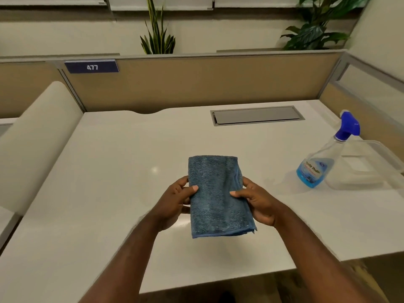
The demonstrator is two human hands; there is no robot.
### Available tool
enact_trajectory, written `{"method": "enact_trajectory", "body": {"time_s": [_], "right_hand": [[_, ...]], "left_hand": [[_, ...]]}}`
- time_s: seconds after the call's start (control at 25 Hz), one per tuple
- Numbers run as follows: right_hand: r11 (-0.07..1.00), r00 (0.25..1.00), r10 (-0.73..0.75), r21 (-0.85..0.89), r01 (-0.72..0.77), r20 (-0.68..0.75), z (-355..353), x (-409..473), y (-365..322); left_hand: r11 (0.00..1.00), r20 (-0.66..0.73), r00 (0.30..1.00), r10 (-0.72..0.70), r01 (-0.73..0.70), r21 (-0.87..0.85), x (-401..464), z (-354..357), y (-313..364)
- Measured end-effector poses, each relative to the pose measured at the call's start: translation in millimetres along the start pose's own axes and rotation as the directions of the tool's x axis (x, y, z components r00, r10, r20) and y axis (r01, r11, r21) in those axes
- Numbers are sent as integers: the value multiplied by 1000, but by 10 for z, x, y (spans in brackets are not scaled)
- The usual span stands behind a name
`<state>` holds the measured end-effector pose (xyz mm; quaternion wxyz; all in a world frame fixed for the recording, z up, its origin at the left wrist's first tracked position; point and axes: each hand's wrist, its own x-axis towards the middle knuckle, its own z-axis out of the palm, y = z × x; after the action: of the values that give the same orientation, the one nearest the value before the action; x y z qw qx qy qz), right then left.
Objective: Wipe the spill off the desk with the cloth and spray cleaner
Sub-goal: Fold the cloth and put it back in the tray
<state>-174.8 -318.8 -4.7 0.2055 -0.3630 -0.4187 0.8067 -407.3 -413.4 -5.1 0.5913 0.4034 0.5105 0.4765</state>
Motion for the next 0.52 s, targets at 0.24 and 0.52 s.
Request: {"method": "enact_trajectory", "body": {"time_s": [0.24,0.52], "right_hand": [[970,983,-175,181,162,55,13,-173,-27],[931,977,-195,329,158,81,34,-286,-26]], "left_hand": [[996,64,996,63,-58,-66,-4,-95,138],[991,188,977,103,-85,-99,-49,-111,225]]}}
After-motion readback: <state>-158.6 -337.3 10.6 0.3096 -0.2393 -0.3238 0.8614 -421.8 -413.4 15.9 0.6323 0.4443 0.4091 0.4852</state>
